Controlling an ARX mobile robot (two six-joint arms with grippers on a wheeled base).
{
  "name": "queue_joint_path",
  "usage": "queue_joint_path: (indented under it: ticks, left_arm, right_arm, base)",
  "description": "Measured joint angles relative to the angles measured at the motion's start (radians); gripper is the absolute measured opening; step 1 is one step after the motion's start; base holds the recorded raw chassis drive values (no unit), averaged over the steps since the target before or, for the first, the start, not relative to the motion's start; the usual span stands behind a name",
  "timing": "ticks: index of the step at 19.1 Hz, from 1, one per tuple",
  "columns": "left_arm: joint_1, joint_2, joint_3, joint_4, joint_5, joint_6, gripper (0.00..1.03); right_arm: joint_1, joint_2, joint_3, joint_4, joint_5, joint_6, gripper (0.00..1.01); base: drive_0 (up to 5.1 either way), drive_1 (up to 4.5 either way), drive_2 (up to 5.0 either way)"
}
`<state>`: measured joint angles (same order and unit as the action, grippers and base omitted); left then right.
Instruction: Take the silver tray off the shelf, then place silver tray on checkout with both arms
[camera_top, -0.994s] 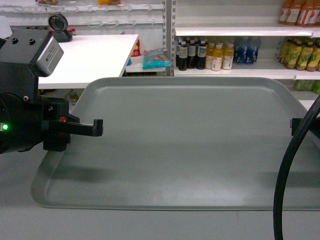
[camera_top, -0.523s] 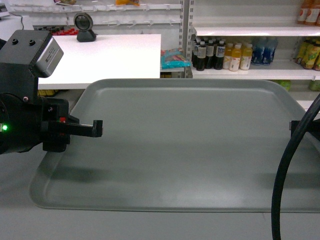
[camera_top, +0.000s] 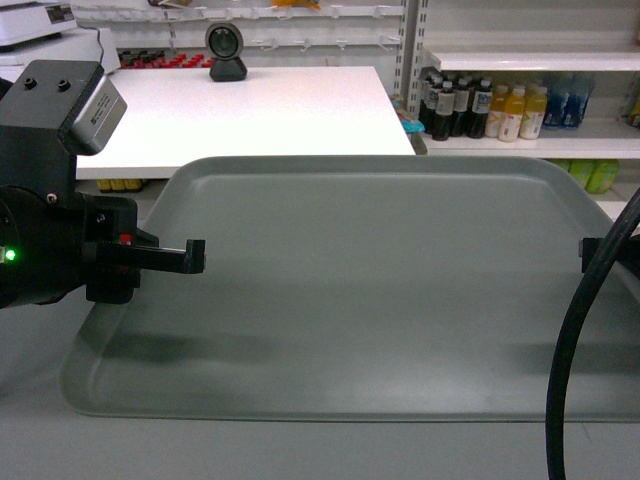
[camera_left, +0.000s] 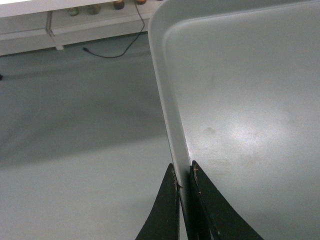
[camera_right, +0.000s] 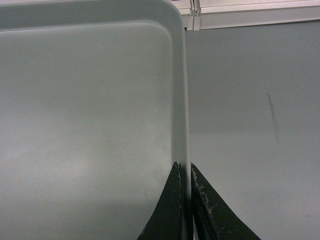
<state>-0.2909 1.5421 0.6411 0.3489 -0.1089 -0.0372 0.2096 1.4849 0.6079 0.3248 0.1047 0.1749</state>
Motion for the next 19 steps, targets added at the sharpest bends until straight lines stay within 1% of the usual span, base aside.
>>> queue_joint_path:
  ticks: [14,15,19]
  left_arm:
    - [0.0,0.0,0.0,-0.002,-0.002,0.0,0.03]
    - [0.0,0.0,0.0,0.002,-0.002,0.0,0.03]
    - [0.009,0.0,0.0,0.002,-0.002,0.008,0.03]
  right_arm:
    - [0.0,0.001,0.0,0.0,0.001,0.0,0.03]
    - [0.0,-0.001,0.0,0.002,0.002,0.0,0.03]
    - [0.006,0.001,0.0,0.002,0.0,0.0,0.03]
  base:
    - [-5.0,2.47,2.5]
    - [-2.8,1.54,1.5]
    - [0.0,0.0,0.0]
